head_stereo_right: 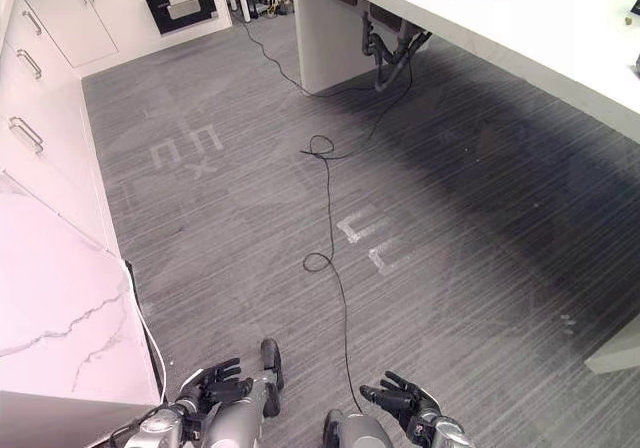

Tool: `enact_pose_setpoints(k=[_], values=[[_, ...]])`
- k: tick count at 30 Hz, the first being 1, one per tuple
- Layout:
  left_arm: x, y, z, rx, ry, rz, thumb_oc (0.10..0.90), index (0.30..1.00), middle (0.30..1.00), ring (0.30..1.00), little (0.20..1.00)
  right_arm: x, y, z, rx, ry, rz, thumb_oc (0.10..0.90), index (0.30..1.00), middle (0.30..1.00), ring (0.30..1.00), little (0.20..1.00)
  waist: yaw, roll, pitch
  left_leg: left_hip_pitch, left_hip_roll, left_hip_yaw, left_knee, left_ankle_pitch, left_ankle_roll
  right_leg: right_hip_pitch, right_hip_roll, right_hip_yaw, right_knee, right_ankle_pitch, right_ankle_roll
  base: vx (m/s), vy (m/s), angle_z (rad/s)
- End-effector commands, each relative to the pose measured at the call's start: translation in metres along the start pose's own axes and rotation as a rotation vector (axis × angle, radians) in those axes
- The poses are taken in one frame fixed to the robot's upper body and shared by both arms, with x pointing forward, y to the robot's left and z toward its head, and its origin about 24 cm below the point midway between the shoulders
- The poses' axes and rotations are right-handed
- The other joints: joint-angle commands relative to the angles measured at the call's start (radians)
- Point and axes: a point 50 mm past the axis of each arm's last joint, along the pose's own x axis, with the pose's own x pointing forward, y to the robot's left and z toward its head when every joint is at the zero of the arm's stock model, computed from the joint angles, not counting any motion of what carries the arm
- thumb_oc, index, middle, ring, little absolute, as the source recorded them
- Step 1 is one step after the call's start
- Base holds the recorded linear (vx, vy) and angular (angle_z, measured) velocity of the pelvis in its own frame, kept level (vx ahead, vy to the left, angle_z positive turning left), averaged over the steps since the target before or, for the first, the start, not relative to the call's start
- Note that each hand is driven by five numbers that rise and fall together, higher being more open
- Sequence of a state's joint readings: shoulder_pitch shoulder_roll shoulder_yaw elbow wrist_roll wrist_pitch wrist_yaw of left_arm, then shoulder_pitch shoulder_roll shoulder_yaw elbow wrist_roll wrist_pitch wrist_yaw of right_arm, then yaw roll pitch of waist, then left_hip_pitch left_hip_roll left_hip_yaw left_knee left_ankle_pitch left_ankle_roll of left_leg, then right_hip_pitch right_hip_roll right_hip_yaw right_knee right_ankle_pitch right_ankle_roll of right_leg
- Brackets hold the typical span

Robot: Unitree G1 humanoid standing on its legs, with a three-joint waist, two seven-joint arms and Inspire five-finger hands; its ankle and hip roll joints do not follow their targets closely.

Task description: Place the dishes in the dishwasher.

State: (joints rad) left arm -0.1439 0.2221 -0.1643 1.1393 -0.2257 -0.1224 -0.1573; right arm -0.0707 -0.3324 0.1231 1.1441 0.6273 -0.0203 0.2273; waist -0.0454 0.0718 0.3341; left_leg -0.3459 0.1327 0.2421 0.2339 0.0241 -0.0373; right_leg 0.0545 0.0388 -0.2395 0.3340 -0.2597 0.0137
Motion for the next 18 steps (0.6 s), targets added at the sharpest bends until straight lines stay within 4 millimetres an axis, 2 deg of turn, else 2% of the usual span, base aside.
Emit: enact_pose_setpoints(k=[1,2,4,6,7,8,9,10,11,13,15,16,18], values=[[-0.006,0.008,-0.007,0.099,0.001,-0.021,0.800,0.900,0.900,0.900,0.900,-0.002,-0.003,0.018,-0.033,-0.128,0.006,0.800,0.900,0.900,0.900,0.900,0.016,-0.018,-0.075,0.036,-0.055,-0.033,0.066,-0.100,0.015,0.167,-0.045,0.067,-0.034,-0.133,0.004,0.40,0.210,-0.12],[-0.006,0.009,-0.005,0.112,-0.002,-0.025,0.800,0.900,0.900,0.900,0.900,-0.002,-0.003,0.018,-0.033,-0.132,0.003,0.800,0.900,0.900,0.900,0.900,0.018,-0.018,-0.085,0.047,-0.068,-0.034,0.066,-0.122,0.030,0.196,-0.038,0.061,-0.034,-0.117,0.010,0.33,0.207,-0.18],[-0.006,0.010,-0.002,0.116,-0.005,-0.028,0.800,0.900,0.900,0.900,0.900,-0.002,-0.001,0.018,-0.034,-0.139,-0.001,0.800,0.900,0.900,0.900,0.900,0.018,-0.021,-0.093,0.056,-0.086,-0.035,0.066,-0.140,0.047,0.190,-0.045,0.058,0.037,-0.083,0.029,0.23,0.188,-0.16],[-0.005,0.012,0.006,0.136,-0.027,-0.046,0.800,0.900,0.900,0.900,0.900,-0.001,0.005,0.021,-0.016,-0.172,-0.006,0.800,0.900,0.900,0.900,0.900,0.003,-0.029,-0.105,0.084,-0.133,-0.038,0.066,-0.183,0.089,0.092,-0.063,0.091,0.266,0.072,0.109,0.21,0.247,-0.28],[-0.004,0.013,0.009,0.145,-0.037,-0.046,0.800,0.900,0.900,0.900,0.900,0.000,0.008,0.023,-0.012,-0.184,-0.001,0.800,0.900,0.900,0.900,0.900,-0.002,-0.014,-0.105,0.087,-0.121,-0.034,0.066,-0.182,0.107,0.020,-0.049,0.084,0.377,0.164,0.136,0.19,0.239,-0.40],[-0.003,0.012,0.014,0.155,-0.046,-0.044,0.800,0.900,0.900,0.900,0.900,0.000,0.012,0.026,-0.007,-0.198,0.006,0.800,0.900,0.900,0.900,0.900,-0.007,-0.028,-0.106,0.112,-0.148,-0.034,0.066,-0.220,0.121,-0.035,-0.080,0.084,0.475,0.182,0.172,0.16,0.221,-0.10],[-0.002,0.011,0.023,0.160,-0.071,-0.040,0.800,0.900,0.900,0.900,0.900,0.002,0.015,0.033,-0.003,-0.224,0.018,0.800,0.900,0.900,0.900,0.900,-0.019,-0.019,-0.093,0.136,-0.149,-0.041,0.066,-0.241,0.134,-0.124,-0.077,0.074,0.521,0.170,0.158,0.10,0.143,0.11],[-0.001,0.011,0.025,0.158,-0.077,-0.040,0.800,0.900,0.900,0.900,0.900,0.002,0.016,0.034,-0.004,-0.230,0.021,0.800,0.900,0.900,0.900,0.900,-0.022,-0.004,-0.089,0.127,-0.128,-0.039,0.066,-0.224,0.134,-0.148,-0.058,0.061,0.515,0.187,0.140,0.12,0.028,0.21],[0.000,0.010,0.033,0.170,-0.102,-0.055,0.800,0.900,0.900,0.900,0.900,0.002,0.018,0.037,-0.003,-0.252,0.025,0.800,0.900,0.900,0.900,0.900,-0.044,0.002,-0.073,0.157,-0.146,-0.079,0.066,-0.229,0.133,-0.209,-0.030,0.050,0.445,0.153,0.104,0.17,-0.053,0.15],[0.002,0.007,0.042,0.185,-0.121,-0.067,0.800,0.900,0.900,0.900,0.900,0.001,0.019,0.039,-0.015,-0.266,0.026,0.800,0.900,0.900,0.900,0.900,-0.071,0.002,-0.060,0.202,-0.152,-0.111,0.066,-0.244,0.124,-0.232,-0.050,0.028,0.250,0.125,0.077,0.31,-0.080,0.44],[0.003,0.006,0.045,0.187,-0.129,-0.067,0.800,0.900,0.900,0.900,0.900,-0.001,0.017,0.039,-0.012,-0.267,0.029,0.800,0.900,0.900,0.900,0.900,-0.096,-0.008,-0.048,0.244,-0.151,-0.120,0.066,-0.275,0.120,-0.241,-0.088,0.033,0.000,0.172,0.083,0.34,-0.147,1.21],[0.002,0.005,0.042,0.181,-0.127,-0.066,0.800,0.900,0.900,0.900,0.900,-0.002,0.013,0.036,-0.012,-0.259,0.030,0.800,0.900,0.900,0.900,0.900,-0.110,-0.022,-0.044,0.273,-0.160,-0.122,0.066,-0.299,0.120,-0.283,-0.126,0.058,-0.034,0.201,0.103,0.38,-0.173,0.73],[0.001,0.005,0.036,0.172,-0.121,-0.061,0.800,0.900,0.900,0.900,0.900,-0.003,0.012,0.032,-0.020,-0.248,0.032,0.800,0.900,0.900,0.900,0.900,-0.120,-0.044,-0.049,0.301,-0.175,-0.120,0.066,-0.333,0.124,-0.339,-0.164,0.082,-0.034,0.237,0.128,0.36,-0.183,-0.02]])
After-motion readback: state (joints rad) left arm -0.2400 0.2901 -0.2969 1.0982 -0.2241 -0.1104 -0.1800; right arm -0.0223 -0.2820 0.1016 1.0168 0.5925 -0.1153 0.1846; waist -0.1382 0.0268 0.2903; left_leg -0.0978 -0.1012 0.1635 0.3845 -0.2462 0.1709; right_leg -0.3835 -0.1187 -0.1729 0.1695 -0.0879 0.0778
